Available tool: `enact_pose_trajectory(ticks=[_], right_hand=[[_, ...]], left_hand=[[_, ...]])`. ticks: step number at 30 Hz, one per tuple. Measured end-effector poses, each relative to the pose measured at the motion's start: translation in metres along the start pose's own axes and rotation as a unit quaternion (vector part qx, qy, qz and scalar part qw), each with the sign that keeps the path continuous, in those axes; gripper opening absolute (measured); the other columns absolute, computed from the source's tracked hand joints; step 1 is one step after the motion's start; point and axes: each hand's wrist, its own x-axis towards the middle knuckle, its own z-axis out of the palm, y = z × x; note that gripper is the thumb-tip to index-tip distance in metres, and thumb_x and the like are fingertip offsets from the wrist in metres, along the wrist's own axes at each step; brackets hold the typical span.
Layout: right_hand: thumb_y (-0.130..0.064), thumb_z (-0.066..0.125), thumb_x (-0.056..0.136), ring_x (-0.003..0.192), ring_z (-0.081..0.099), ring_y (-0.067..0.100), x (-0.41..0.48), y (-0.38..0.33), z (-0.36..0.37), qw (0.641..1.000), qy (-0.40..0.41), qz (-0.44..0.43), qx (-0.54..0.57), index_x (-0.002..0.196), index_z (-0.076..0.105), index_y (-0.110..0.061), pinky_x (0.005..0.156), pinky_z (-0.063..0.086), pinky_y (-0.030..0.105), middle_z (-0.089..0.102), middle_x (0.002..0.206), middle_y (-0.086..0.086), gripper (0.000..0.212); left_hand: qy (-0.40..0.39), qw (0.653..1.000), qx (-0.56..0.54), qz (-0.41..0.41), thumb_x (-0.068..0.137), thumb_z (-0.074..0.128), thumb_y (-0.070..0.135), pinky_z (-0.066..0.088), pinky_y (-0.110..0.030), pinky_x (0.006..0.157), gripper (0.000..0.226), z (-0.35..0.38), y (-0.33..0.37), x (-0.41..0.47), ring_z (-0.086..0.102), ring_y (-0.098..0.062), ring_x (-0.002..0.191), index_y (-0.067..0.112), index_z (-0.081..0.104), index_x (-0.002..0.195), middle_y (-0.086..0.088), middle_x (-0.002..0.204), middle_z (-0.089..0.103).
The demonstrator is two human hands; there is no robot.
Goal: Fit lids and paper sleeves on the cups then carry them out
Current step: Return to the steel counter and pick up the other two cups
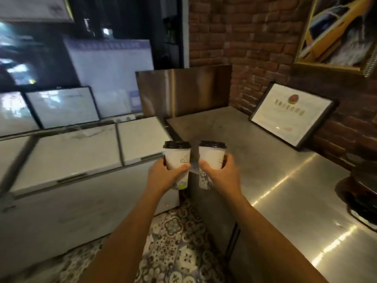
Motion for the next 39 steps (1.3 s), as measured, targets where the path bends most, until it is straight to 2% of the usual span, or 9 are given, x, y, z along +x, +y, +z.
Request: enact_pose_trajectory(ticks=[2,6,13,15,21,24,29,33,39], right_hand=[[-0.063,0.085,0.060,0.098,0.068,0.012,-0.017,-0.020,0.040,0.999,-0.048,-0.007,0.011,0.127,0.050,-0.030,0.083,0.063,0.041,0.067,0.117,-0.005,0.083],[-0.054,0.087,0.070,0.103,0.064,0.016,-0.063,-0.061,0.128,0.991,-0.126,-0.043,0.008,0.135,0.049,-0.025,0.088,0.060,0.039,0.061,0.119,-0.006,0.081],[-0.056,0.088,0.068,0.091,0.068,0.015,-0.127,-0.112,0.239,0.976,-0.193,-0.100,-0.002,0.127,0.052,-0.023,0.076,0.061,0.034,0.066,0.111,-0.003,0.077],[-0.056,0.087,0.068,0.089,0.069,0.014,-0.220,-0.160,0.345,0.951,-0.272,-0.144,-0.002,0.125,0.053,-0.023,0.074,0.062,0.036,0.066,0.109,-0.003,0.075],[-0.053,0.087,0.070,0.089,0.069,0.017,-0.379,-0.234,0.490,0.908,-0.373,-0.185,0.043,0.122,0.053,-0.024,0.071,0.058,0.033,0.067,0.107,-0.002,0.069],[-0.054,0.086,0.071,0.091,0.069,0.018,-0.455,-0.265,0.546,0.875,-0.429,-0.218,0.055,0.122,0.052,-0.025,0.072,0.057,0.035,0.067,0.111,0.000,0.067],[-0.057,0.084,0.072,0.099,0.066,0.021,-0.566,-0.307,0.621,0.820,-0.503,-0.262,0.073,0.131,0.052,-0.022,0.078,0.059,0.040,0.062,0.113,-0.004,0.077],[-0.052,0.084,0.076,0.097,0.062,0.019,-0.644,-0.326,0.666,0.768,-0.571,-0.282,0.070,0.131,0.052,-0.020,0.062,0.044,0.018,0.059,0.111,-0.004,0.071],[-0.061,0.084,0.070,0.109,0.061,0.021,-0.757,-0.337,0.745,0.704,-0.647,-0.289,0.058,0.132,0.051,-0.026,0.077,0.050,0.030,0.060,0.121,-0.003,0.078]], left_hand=[[0.050,0.999,0.006,0.002,0.074,0.086,0.049,0.062,-0.028,0.054,0.069,-0.051,-0.013,-0.011,0.072,-0.024,0.099,0.017,0.059,0.129,-0.004,0.119,0.070],[0.131,0.991,0.016,-0.007,0.075,0.085,0.048,0.066,-0.037,0.065,0.065,-0.157,-0.049,-0.040,0.071,-0.016,0.086,0.016,0.059,0.125,-0.001,0.111,0.069],[0.211,0.976,0.003,-0.045,0.073,0.087,0.048,0.063,-0.029,0.062,0.060,-0.297,-0.085,-0.096,0.076,-0.019,0.081,0.014,0.065,0.117,-0.002,0.101,0.075],[0.310,0.948,0.010,-0.070,0.072,0.087,0.051,0.062,-0.025,0.058,0.057,-0.425,-0.127,-0.166,0.075,-0.014,0.079,0.017,0.067,0.112,-0.001,0.098,0.075],[0.424,0.900,0.054,-0.087,0.072,0.086,0.052,0.052,-0.010,0.051,0.063,-0.603,-0.174,-0.283,0.066,-0.003,0.084,0.020,0.060,0.121,0.006,0.107,0.069],[0.476,0.870,0.074,-0.106,0.071,0.084,0.056,0.051,-0.012,0.060,0.068,-0.680,-0.195,-0.345,0.065,-0.003,0.089,0.021,0.061,0.124,0.007,0.109,0.068],[0.548,0.822,0.062,-0.143,0.071,0.085,0.054,0.053,-0.019,0.073,0.069,-0.769,-0.226,-0.444,0.066,-0.010,0.101,0.021,0.062,0.126,0.007,0.114,0.068],[0.595,0.782,0.048,-0.180,0.074,0.085,0.050,0.046,-0.014,0.067,0.066,-0.818,-0.248,-0.510,0.059,0.000,0.089,0.019,0.060,0.127,0.007,0.113,0.064],[0.662,0.711,0.050,-0.233,0.076,0.085,0.048,0.044,-0.012,0.066,0.063,-0.874,-0.286,-0.589,0.057,-0.005,0.095,0.024,0.055,0.126,0.009,0.115,0.059]])
